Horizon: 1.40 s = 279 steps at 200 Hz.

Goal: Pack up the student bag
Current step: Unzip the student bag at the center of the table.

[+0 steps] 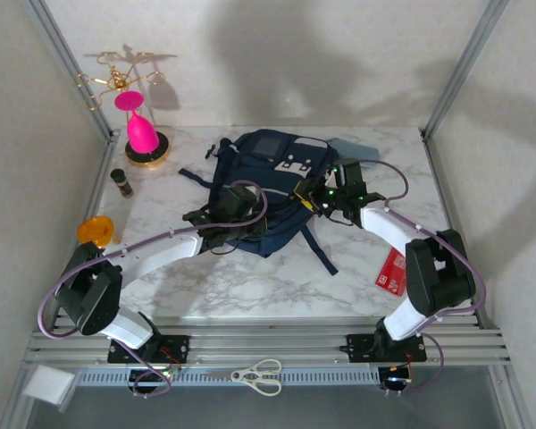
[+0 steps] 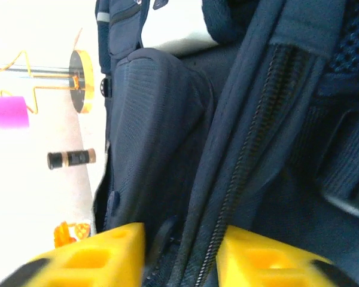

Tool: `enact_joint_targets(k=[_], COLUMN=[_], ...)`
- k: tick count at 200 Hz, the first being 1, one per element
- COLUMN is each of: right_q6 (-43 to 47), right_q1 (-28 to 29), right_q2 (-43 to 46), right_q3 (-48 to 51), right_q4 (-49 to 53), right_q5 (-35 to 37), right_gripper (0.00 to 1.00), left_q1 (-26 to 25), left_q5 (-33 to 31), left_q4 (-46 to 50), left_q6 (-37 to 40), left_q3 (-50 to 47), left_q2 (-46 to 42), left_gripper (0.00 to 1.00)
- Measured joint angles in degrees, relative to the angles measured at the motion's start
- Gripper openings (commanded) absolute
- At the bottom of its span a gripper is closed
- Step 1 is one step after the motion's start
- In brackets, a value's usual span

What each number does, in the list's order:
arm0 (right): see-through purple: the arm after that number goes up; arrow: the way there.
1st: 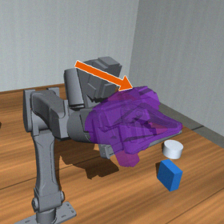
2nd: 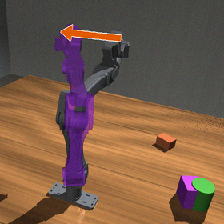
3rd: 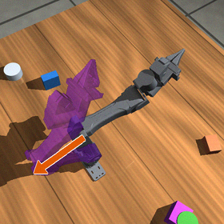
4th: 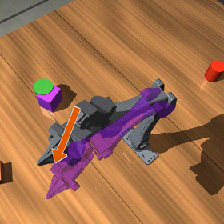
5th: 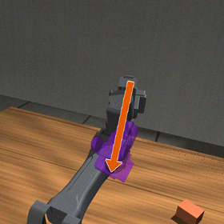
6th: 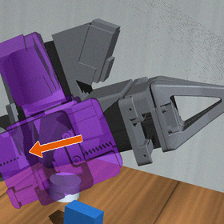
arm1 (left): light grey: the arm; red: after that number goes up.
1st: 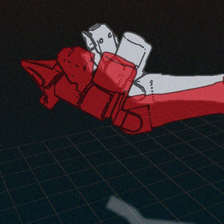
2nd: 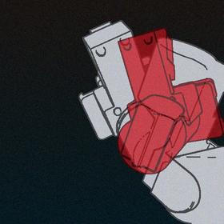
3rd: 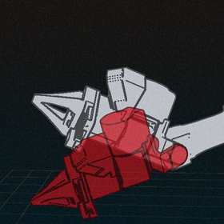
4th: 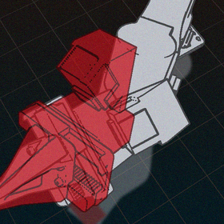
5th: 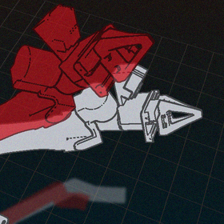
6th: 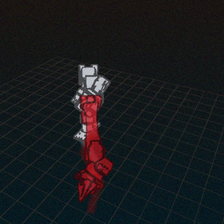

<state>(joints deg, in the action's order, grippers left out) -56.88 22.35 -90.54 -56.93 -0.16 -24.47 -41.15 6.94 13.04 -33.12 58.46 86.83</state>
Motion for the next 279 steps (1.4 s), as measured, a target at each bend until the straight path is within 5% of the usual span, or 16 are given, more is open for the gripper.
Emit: enact_joint_targets(k=[81, 109, 142, 172, 199, 247, 279], right_q6=[-13.4, -16.0, -17.1, -15.6, -11.0, 1.9, 6.8], right_q1=[15.3, 16.4, 17.0, 16.9, 12.7, -7.0, -18.1], right_q2=[6.6, 4.2, 3.1, 4.4, 8.6, 12.9, 11.7], right_q3=[4.0, 3.1, 3.0, 3.2, 5.7, 7.1, 7.1], right_q4=[-3.8, -3.8, -3.6, -2.8, -3.1, 2.3, 5.7], right_q5=[13.4, 16.7, 18.9, 19.8, 14.6, -11.9, -16.1], right_gripper=[0.47, 0.32, 0.01, 0.0, 0.0, 0.0, 0.0], left_q1=[-0.5, -0.5, -0.5, -0.4, -1.2, -7.3, -5.6], left_q5=[0.8, 0.6, -1.7, -3.0, -2.5, -4.5, -5.5], left_q4=[-0.9, -0.9, -0.4, -0.2, 0.1, -1.4, 2.0], left_q6=[0.0, 0.0, 0.0, 0.2, 0.2, 0.1, 0.4], left_q3=[0.0, 0.0, 0.0, -0.1, 0.0, 3.5, 3.7], left_q2=[0.4, 0.4, 0.4, -0.2, -2.4, -1.7, 1.7], left_gripper=[0.0, 0.0, 0.0, 0.0, 0.0, 0.0, 0.0])
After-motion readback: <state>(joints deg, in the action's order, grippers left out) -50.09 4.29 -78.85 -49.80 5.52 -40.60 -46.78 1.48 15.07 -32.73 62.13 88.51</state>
